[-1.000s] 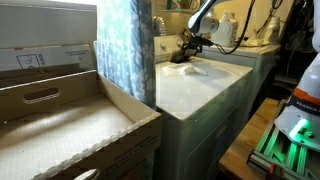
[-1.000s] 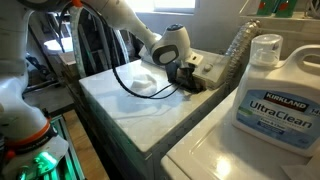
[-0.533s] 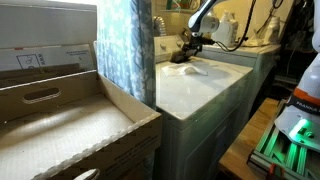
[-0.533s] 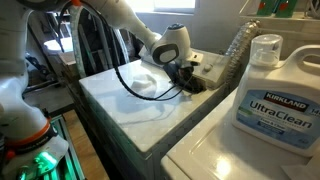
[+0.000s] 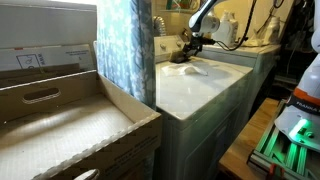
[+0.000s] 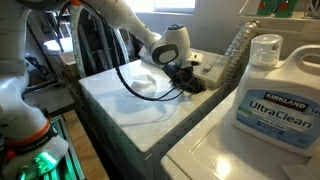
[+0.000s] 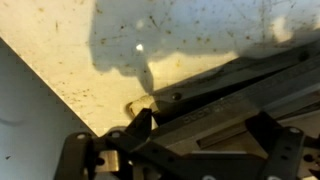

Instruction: Push the grey object into the detergent drawer of the washing machine on the left

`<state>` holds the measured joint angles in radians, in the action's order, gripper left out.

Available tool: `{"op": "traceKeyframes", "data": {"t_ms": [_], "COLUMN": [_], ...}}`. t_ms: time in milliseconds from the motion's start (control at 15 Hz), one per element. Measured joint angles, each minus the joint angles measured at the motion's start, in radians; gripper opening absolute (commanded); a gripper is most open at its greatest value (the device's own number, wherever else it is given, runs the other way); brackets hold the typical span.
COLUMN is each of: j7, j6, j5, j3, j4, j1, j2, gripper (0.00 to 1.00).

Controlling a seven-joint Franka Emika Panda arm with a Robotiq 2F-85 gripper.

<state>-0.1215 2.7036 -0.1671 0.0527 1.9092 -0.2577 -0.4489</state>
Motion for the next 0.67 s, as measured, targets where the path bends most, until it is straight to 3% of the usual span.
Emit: {"op": "traceKeyframes", "data": {"t_ms": [333,667], "j7": [0.041,0.092], "j6": [-0.017,-0.145], "j5": [-0.005,-0.013], "j3": [0.001,0.002], "j4": [-0.006,-0.056], "j1": [0.001,0.003], "j2": [0.0,-0.015], "gripper": [1.0,1.0]}}
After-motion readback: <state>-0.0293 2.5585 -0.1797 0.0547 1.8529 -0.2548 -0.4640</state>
